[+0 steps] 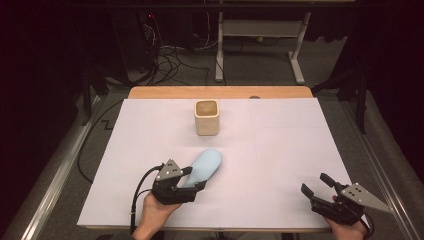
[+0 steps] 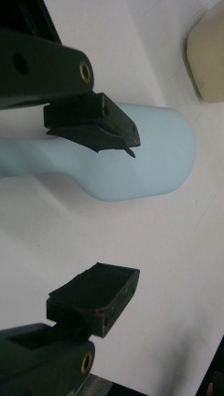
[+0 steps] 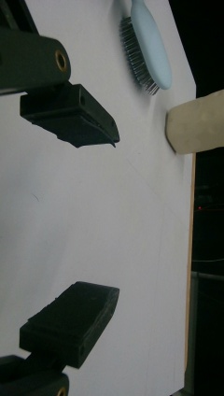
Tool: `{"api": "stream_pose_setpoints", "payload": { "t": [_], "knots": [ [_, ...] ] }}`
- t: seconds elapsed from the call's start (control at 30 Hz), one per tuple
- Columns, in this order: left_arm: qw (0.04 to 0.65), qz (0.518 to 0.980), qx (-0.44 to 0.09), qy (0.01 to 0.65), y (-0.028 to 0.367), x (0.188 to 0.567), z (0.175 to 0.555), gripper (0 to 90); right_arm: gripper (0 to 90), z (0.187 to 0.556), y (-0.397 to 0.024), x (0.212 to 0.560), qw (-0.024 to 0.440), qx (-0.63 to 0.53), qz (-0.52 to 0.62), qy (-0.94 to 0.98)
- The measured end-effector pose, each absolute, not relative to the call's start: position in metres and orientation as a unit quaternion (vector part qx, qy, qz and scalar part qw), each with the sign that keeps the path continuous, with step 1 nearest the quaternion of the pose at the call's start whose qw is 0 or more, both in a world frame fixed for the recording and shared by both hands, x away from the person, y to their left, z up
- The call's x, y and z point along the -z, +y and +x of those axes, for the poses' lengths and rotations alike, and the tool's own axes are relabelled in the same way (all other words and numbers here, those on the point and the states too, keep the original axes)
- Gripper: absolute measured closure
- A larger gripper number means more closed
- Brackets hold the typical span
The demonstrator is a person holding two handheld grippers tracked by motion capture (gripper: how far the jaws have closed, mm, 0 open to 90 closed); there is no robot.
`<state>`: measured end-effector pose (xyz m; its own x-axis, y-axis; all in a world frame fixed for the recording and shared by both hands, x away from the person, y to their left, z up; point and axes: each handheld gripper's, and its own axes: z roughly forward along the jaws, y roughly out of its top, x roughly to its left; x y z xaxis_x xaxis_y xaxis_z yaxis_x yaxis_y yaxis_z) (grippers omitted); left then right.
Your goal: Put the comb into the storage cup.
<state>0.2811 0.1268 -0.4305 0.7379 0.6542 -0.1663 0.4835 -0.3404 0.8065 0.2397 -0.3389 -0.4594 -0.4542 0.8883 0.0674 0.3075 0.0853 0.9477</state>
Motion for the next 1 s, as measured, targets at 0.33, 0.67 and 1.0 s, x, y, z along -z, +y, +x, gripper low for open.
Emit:
{"api": "stream_pose_setpoints", "payload": {
  "t": [0.33,0.67,1.0],
  "knots": [
    [0.419,0.834,-0.075,0.353,0.121,0.428,0.287,34.9,22.3,0.24,-0.339,0.459,0.283,-0.514,0.439,0.68],
    [0.377,0.85,-0.072,0.361,0.12,0.42,0.294,35.4,22.4,0.239,-0.339,0.459,0.285,-0.516,0.438,0.678],
    [0.316,0.87,-0.075,0.37,0.115,0.414,0.303,32.8,22.4,0.239,-0.339,0.459,0.285,-0.517,0.438,0.678]
  ]
}}
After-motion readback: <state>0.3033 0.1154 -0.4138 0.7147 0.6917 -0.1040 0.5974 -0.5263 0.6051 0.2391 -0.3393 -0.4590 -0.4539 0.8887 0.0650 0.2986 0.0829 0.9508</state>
